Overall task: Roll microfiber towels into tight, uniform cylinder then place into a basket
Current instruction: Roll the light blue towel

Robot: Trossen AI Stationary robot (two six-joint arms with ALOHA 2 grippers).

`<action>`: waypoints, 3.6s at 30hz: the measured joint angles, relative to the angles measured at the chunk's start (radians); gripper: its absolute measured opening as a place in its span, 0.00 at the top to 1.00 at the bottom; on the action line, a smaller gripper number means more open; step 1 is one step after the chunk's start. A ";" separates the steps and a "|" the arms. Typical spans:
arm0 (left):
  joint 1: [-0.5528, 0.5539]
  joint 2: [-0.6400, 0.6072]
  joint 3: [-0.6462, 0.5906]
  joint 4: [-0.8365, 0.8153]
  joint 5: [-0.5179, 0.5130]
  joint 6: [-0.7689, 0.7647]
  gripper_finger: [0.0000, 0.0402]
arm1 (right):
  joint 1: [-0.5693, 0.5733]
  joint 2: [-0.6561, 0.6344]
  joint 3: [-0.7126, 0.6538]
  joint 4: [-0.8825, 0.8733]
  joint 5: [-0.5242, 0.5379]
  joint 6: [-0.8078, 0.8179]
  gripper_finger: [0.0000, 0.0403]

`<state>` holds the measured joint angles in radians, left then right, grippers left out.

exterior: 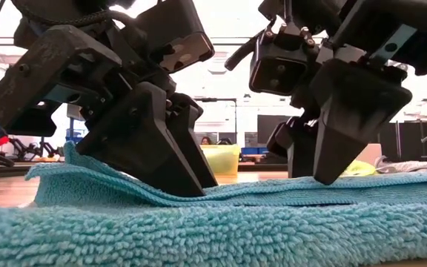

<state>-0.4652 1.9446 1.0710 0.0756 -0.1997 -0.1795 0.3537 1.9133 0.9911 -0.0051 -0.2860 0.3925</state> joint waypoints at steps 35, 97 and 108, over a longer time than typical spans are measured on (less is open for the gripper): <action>-0.002 -0.143 0.001 -0.233 -0.015 0.066 0.58 | 0.111 0.035 0.108 -0.198 0.350 -0.268 0.98; 0.099 -0.126 -0.097 0.018 0.298 0.025 0.57 | 0.419 0.343 0.499 -0.789 1.190 -0.436 0.98; 0.145 -0.145 -0.098 0.004 0.407 -0.187 0.37 | 0.419 0.343 0.500 -0.793 1.188 -0.419 0.98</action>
<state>-0.3202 1.8000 0.9730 0.0795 0.2071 -0.3665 0.7731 2.2566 1.4914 -0.7982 0.9018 -0.0267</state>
